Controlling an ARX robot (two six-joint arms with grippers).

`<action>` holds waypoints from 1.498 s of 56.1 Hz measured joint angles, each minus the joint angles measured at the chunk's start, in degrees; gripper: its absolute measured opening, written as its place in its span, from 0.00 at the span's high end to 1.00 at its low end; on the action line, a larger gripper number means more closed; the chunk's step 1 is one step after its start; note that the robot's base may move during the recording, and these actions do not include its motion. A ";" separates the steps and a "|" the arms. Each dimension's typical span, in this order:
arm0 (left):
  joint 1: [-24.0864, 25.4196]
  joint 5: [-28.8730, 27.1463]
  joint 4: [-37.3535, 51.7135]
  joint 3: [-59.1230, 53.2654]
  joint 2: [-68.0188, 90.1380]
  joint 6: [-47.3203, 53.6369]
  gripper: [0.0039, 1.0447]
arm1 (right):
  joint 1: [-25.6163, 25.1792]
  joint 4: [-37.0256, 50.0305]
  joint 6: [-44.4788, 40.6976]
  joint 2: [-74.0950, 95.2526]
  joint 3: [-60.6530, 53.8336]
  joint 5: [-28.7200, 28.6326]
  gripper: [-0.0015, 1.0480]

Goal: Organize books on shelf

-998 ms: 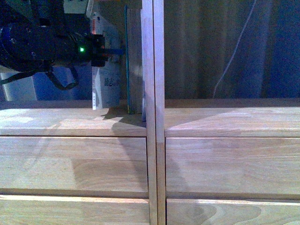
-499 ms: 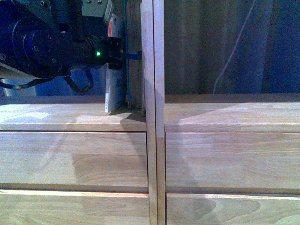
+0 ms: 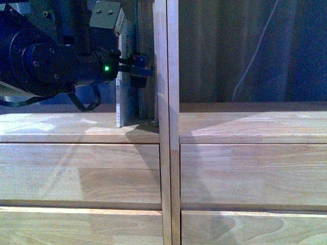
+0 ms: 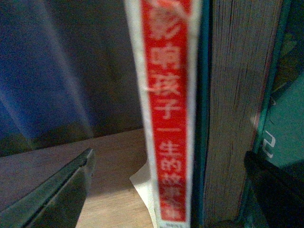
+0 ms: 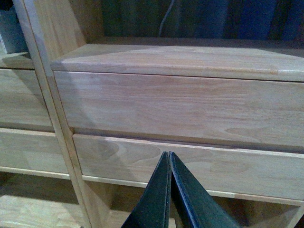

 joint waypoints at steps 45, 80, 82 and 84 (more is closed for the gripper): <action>0.83 2.82 -0.04 -7.67 -7.21 -2.12 0.07 | 0.00 0.00 0.00 0.00 0.00 0.00 0.97; -1.29 3.69 1.38 -38.99 -43.80 -0.81 0.07 | 0.00 0.00 0.00 0.00 0.00 0.00 0.97; -1.25 4.20 0.46 -40.87 -46.60 -0.92 0.07 | 0.00 0.00 0.00 0.00 0.00 0.00 0.97; -1.14 4.61 -1.22 -43.23 -50.27 -1.20 0.07 | 0.00 0.00 0.00 0.00 0.00 0.00 0.97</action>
